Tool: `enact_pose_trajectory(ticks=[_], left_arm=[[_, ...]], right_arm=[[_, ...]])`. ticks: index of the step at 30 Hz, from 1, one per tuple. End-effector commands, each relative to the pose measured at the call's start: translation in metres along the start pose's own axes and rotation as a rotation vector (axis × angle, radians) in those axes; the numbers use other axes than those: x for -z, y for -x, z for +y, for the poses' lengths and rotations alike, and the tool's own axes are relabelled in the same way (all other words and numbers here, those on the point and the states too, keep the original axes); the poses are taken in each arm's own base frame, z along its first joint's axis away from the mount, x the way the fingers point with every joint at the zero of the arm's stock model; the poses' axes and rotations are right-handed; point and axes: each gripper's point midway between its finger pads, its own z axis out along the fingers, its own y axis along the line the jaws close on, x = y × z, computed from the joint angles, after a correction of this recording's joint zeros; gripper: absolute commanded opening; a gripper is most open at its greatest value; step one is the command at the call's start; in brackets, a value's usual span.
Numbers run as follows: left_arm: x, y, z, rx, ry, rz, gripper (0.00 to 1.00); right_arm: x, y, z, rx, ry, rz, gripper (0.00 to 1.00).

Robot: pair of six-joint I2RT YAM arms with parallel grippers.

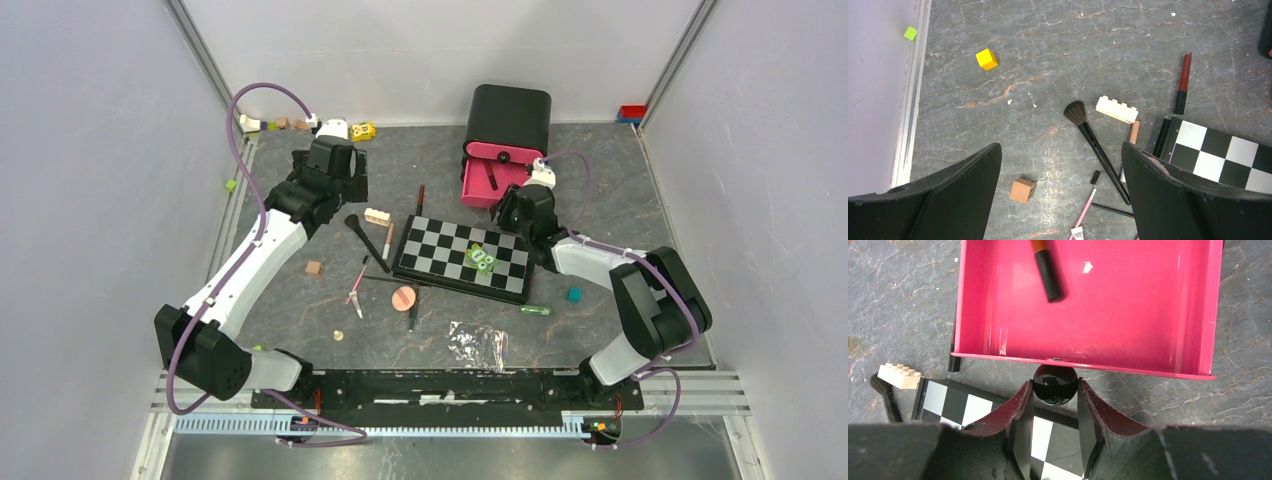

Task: Organize the makeup
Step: Open the drawer in the storage box.

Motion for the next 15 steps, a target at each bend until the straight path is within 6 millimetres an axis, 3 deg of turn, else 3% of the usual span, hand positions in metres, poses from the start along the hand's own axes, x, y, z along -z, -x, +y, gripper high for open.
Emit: enact_pose_trajectory(ticks=[1, 6, 15], left_arm=[[0.005, 0.014, 0.006, -0.007, 0.013, -0.058, 0.96], [0.004, 0.014, 0.005, -0.009, 0.012, -0.055, 0.95], [0.005, 0.014, 0.005, -0.01, 0.01, -0.056, 0.96]], right_arm=[[-0.002, 0.018, 0.006, -0.035, 0.0, -0.055, 0.32], [-0.005, 0.025, 0.016, -0.052, 0.029, -0.062, 0.33], [-0.004, 0.017, 0.023, -0.064, 0.05, -0.042, 0.42]])
